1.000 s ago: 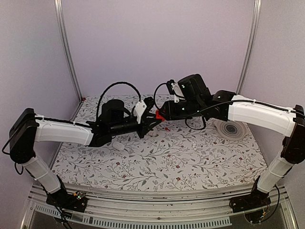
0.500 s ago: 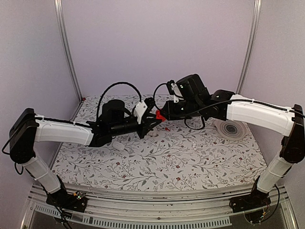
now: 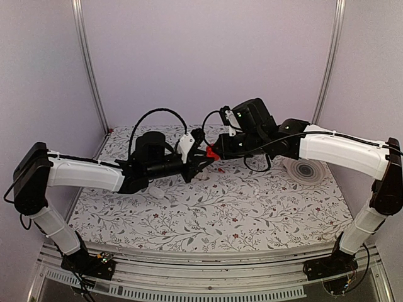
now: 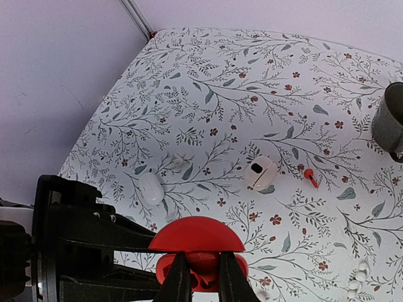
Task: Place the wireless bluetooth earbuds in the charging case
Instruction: Adjust the right earbud in the right side groove of the charging case.
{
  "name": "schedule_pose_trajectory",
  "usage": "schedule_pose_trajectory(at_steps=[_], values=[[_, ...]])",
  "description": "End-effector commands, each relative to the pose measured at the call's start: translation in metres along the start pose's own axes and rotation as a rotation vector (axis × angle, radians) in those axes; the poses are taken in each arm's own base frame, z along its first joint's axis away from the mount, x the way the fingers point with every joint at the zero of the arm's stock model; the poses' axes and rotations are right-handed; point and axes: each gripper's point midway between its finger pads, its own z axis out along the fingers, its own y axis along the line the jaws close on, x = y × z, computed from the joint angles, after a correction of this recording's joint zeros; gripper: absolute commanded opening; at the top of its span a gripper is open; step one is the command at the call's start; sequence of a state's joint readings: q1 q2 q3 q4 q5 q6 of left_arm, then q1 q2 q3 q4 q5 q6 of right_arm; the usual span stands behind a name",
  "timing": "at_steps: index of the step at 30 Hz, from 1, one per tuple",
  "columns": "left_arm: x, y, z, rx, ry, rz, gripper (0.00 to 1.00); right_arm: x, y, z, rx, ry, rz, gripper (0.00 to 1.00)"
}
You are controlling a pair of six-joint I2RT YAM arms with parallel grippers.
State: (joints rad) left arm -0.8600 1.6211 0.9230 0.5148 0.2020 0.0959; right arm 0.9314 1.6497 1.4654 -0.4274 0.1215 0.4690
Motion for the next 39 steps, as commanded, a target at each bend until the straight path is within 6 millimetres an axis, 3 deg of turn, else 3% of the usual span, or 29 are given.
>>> schedule_pose_trajectory(at_steps=[1,39], values=[[-0.006,-0.003,0.005,0.038,-0.024,-0.018,0.0,-0.01,0.005,-0.008,-0.008,-0.047,-0.022,0.06],[0.005,0.0,0.008,0.091,-0.012,-0.103,0.0,-0.021,0.005,-0.022,-0.026,-0.128,-0.036,0.06]])
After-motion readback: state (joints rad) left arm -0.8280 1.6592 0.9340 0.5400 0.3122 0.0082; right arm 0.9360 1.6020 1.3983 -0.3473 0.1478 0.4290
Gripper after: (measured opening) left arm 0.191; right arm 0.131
